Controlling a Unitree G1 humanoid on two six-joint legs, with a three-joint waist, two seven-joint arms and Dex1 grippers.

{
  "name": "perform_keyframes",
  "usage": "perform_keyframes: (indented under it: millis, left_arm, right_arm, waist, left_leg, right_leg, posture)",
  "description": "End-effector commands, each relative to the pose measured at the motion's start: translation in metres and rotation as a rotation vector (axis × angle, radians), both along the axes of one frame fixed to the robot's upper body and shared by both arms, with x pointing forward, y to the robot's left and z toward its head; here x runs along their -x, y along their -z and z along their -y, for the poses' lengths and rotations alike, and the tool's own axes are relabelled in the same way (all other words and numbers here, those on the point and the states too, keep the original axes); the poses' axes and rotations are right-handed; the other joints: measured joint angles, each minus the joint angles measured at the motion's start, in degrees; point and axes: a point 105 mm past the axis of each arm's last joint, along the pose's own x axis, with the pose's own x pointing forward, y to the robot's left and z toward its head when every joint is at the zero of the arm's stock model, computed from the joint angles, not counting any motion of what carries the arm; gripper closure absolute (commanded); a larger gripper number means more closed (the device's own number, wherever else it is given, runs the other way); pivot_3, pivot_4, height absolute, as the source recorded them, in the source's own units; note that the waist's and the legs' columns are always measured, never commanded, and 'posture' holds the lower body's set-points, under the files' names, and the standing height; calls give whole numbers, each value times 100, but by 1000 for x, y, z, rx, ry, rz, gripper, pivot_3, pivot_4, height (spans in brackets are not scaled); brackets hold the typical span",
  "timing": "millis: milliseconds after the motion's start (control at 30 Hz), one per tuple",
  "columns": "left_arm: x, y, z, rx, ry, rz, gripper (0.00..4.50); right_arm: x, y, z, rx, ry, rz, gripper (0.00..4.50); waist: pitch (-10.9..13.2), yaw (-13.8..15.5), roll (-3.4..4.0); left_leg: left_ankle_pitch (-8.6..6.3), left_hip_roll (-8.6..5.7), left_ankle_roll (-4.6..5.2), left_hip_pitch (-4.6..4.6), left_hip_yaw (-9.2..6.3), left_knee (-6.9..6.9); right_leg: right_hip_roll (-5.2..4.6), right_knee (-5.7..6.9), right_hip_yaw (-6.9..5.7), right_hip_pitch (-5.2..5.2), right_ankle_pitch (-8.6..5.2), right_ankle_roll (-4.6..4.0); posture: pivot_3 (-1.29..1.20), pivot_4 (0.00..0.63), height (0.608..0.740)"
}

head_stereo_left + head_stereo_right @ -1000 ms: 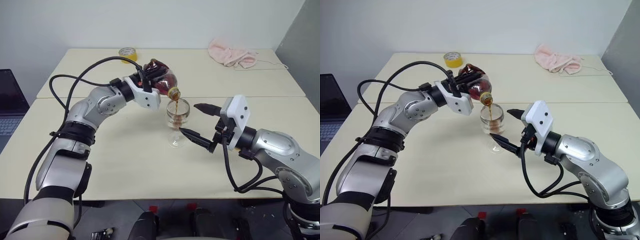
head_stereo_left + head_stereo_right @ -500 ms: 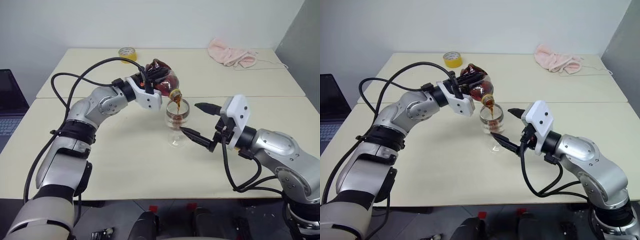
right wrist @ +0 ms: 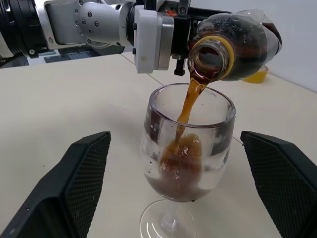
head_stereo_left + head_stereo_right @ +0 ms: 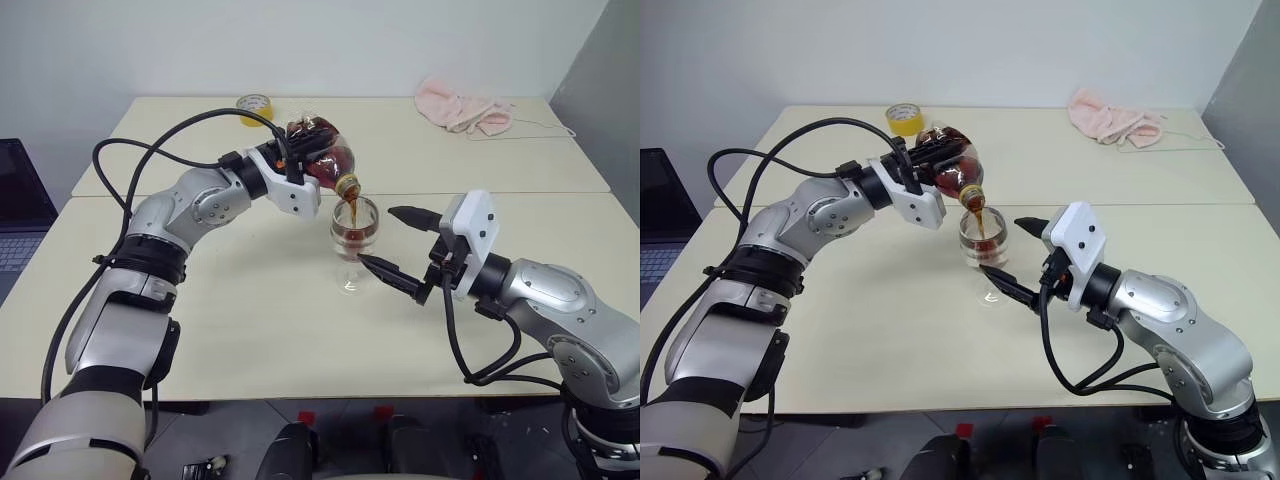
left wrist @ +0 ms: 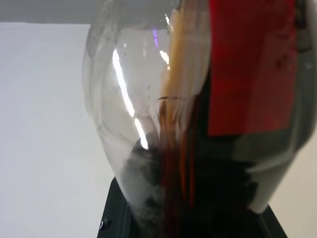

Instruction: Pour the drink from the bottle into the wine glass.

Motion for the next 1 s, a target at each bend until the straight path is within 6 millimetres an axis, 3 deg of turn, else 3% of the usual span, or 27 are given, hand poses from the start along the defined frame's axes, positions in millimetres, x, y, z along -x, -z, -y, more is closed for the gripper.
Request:
perform_keyframes:
  millis: [33, 1000]
  left_arm:
    - [3, -26, 0, 27, 12, 79, 3728]
    - [0, -24, -3, 23, -3, 78, 3728]
  right_arm:
    - [6, -9, -2, -4, -17, 47, 0]
    - [8, -8, -2, 6, -26, 37, 0]
  waist:
    - [0, 0, 0]
    - [0, -16, 0]
  left_leg:
    - [0, 0, 0, 0, 0, 0]
    - [0, -1, 0, -1, 0, 0]
  right_leg:
    - [0, 0, 0, 0, 0, 0]
    - [0, 3, 0, -2, 0, 0]
  posture:
    - [0, 150, 740]
    - [0, 150, 740]
